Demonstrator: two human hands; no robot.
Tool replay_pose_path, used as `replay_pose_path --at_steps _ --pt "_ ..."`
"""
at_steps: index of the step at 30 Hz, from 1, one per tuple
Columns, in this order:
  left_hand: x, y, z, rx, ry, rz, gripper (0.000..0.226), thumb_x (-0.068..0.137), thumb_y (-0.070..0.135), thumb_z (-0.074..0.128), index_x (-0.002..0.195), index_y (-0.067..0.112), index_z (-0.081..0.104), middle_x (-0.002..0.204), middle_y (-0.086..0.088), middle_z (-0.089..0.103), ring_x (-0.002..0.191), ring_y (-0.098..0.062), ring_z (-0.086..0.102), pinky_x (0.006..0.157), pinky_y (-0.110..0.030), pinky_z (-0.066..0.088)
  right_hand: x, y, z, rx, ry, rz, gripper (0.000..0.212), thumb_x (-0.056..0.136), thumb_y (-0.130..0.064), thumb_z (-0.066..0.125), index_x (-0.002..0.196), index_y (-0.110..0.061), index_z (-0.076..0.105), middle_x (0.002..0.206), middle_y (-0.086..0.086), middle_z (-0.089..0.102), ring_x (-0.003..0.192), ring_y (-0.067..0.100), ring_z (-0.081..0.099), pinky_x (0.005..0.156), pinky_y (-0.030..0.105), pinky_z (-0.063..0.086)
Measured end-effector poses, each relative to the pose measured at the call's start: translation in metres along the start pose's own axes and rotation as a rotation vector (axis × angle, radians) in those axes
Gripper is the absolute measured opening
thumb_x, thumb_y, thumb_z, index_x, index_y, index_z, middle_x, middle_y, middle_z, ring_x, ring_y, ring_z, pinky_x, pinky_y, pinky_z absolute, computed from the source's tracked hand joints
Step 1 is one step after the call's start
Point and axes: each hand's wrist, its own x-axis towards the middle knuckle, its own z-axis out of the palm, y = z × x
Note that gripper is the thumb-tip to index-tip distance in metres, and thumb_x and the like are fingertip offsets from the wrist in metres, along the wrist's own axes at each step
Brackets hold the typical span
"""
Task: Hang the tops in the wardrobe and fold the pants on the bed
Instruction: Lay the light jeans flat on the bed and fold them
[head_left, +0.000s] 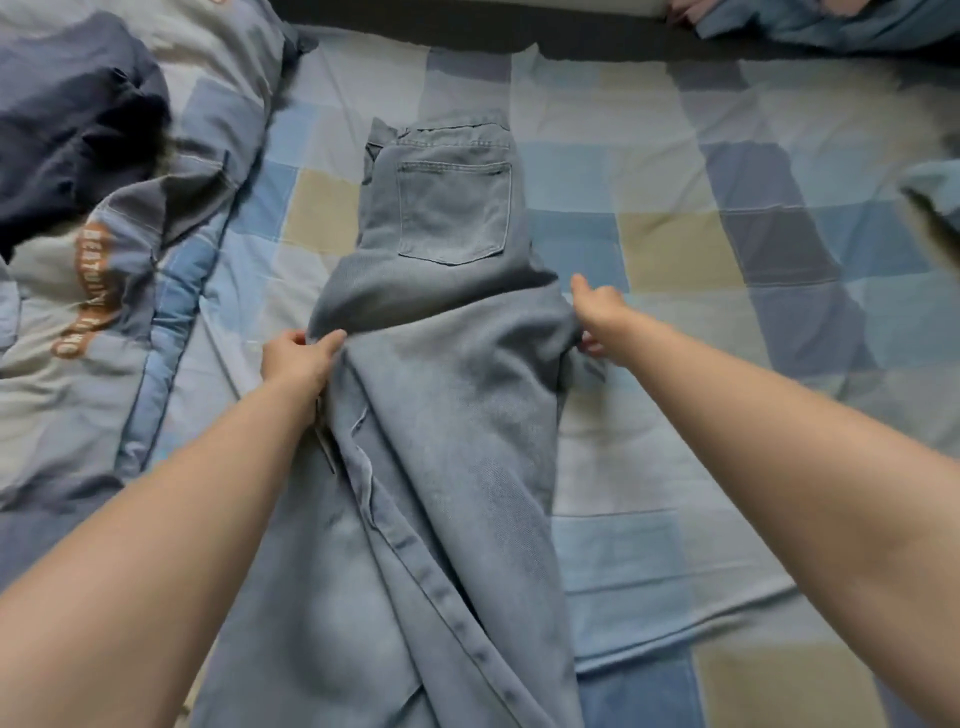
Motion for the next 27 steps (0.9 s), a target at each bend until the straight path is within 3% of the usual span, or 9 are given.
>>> replay_pose_path --at_steps 4,7,10,12,13,15,18,23,27 --pt "-0.046 -0.034 -0.007 0.153 -0.058 0.055 0.038 0.07 0.026 0.083 0.101 0.011 0.068 0.099 -0.005 0.07 0.093 -0.023 0.066 0.089 -0.041 0.054 -0.064 0.051 0.014 0.225 -0.24 0.085 0.029 0.099 -0.04 0.045 0.078 -0.021 0.047 0.069 -0.004 0.045 0.06 0.01 0.047 0.054 0.024 0.045" --pt "-0.068 -0.046 -0.019 0.218 -0.145 0.082 0.025 0.063 0.02 0.083 0.082 0.015 0.068 0.089 -0.008 0.071 0.088 -0.024 0.068 0.084 -0.044 0.057 -0.061 0.047 0.013 0.26 -0.108 -0.031 0.025 0.096 -0.024 0.052 0.072 -0.017 0.051 0.074 0.006 0.056 0.066 0.021 0.057 0.062 0.034 0.053" --pt "-0.071 -0.05 -0.041 0.259 -0.063 0.121 0.016 0.07 0.015 0.08 0.079 0.011 0.068 0.078 -0.008 0.065 0.079 -0.023 0.063 0.076 -0.034 0.053 -0.022 0.073 0.001 0.134 0.154 -0.021 0.023 0.084 -0.024 0.058 0.062 -0.018 0.053 0.084 0.015 0.066 0.083 0.031 0.067 0.08 0.045 0.057" --pt "-0.07 -0.052 -0.058 0.231 0.031 0.125 0.013 0.075 0.015 0.077 0.079 0.012 0.065 0.079 -0.007 0.063 0.079 -0.021 0.06 0.075 -0.032 0.05 -0.031 0.091 0.002 0.156 0.133 0.04 0.024 0.085 -0.028 0.054 0.063 -0.02 0.047 0.073 0.011 0.059 0.06 0.022 0.063 0.058 0.035 0.057" --pt "-0.071 -0.052 -0.064 0.145 0.018 0.085 0.015 0.074 0.016 0.078 0.083 0.012 0.065 0.081 -0.006 0.064 0.08 -0.022 0.061 0.079 -0.035 0.054 -0.049 0.099 0.006 0.177 0.079 0.041 0.029 0.09 -0.028 0.049 0.063 -0.02 0.043 0.063 0.008 0.05 0.042 0.015 0.052 0.042 0.024 0.046" --pt "-0.086 -0.063 -0.071 -0.018 -0.084 -0.046 0.033 0.075 0.016 0.081 0.102 0.008 0.064 0.087 -0.005 0.063 0.082 -0.021 0.064 0.083 -0.042 0.057 -0.096 0.115 0.018 0.158 -0.041 0.015 0.04 0.1 -0.026 0.041 0.061 -0.017 0.042 0.049 0.001 0.042 0.03 0.006 0.036 0.038 0.018 0.029" --pt "-0.126 -0.094 -0.073 0.149 -0.206 0.012 0.049 0.069 0.025 0.086 0.107 0.014 0.058 0.093 -0.006 0.067 0.085 -0.025 0.065 0.085 -0.043 0.056 -0.164 0.16 0.016 -0.118 -0.126 -0.095 0.05 0.099 -0.036 0.04 0.059 -0.014 0.059 0.054 0.001 0.062 0.05 0.017 0.057 0.062 0.031 0.044" --pt "-0.211 -0.139 -0.08 0.389 -0.273 0.044 0.028 0.077 0.012 0.075 0.102 0.01 0.063 0.089 -0.008 0.068 0.09 -0.026 0.065 0.087 -0.035 0.051 -0.28 0.208 -0.013 -0.533 -0.441 -0.205 0.058 0.099 -0.048 0.034 0.067 -0.012 0.066 0.068 0.002 0.069 0.073 0.021 0.065 0.078 0.034 0.049" --pt "-0.261 -0.17 -0.114 0.68 -0.362 0.173 0.024 0.077 0.007 0.069 0.101 0.01 0.071 0.108 -0.015 0.062 0.105 -0.034 0.056 0.093 -0.034 0.042 -0.34 0.239 -0.024 -0.794 -0.582 -0.373 0.025 0.091 -0.039 0.056 0.08 -0.017 0.054 0.085 0.0 0.057 0.082 0.021 0.055 0.078 0.035 0.044"
